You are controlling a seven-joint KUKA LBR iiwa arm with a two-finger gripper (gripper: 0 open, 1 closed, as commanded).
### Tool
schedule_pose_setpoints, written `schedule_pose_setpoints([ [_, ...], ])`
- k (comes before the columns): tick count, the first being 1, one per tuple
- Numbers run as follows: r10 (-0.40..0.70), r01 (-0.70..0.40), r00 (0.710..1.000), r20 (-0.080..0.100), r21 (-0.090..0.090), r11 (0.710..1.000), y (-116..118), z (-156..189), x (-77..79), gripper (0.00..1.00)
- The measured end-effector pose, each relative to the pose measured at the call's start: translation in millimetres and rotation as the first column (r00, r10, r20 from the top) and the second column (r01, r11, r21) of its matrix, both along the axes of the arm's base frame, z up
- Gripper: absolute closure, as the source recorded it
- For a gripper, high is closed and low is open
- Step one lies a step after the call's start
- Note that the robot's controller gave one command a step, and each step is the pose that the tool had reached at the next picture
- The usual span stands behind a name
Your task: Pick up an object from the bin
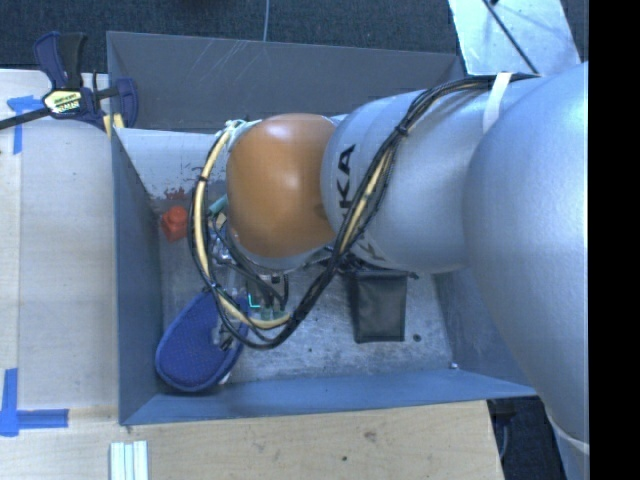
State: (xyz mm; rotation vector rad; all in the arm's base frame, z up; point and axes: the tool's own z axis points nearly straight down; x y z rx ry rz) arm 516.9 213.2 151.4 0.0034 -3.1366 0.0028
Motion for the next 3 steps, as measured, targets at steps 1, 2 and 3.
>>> schedule_pose_setpoints([
  [1, 0.521, -0.521, 0.853, -0.003, 0.002, 0.853, 20, -80, 0.7, 0.0],
  [2, 0.85, -0.85, 0.527, 0.014, -0.01, 0.527, 24, -77, -26.9, 0.0],
  [3, 0.962, -0.962, 0.274, 0.012, -0.005, 0.274, 8, -78, -31.3, 0.0],
])
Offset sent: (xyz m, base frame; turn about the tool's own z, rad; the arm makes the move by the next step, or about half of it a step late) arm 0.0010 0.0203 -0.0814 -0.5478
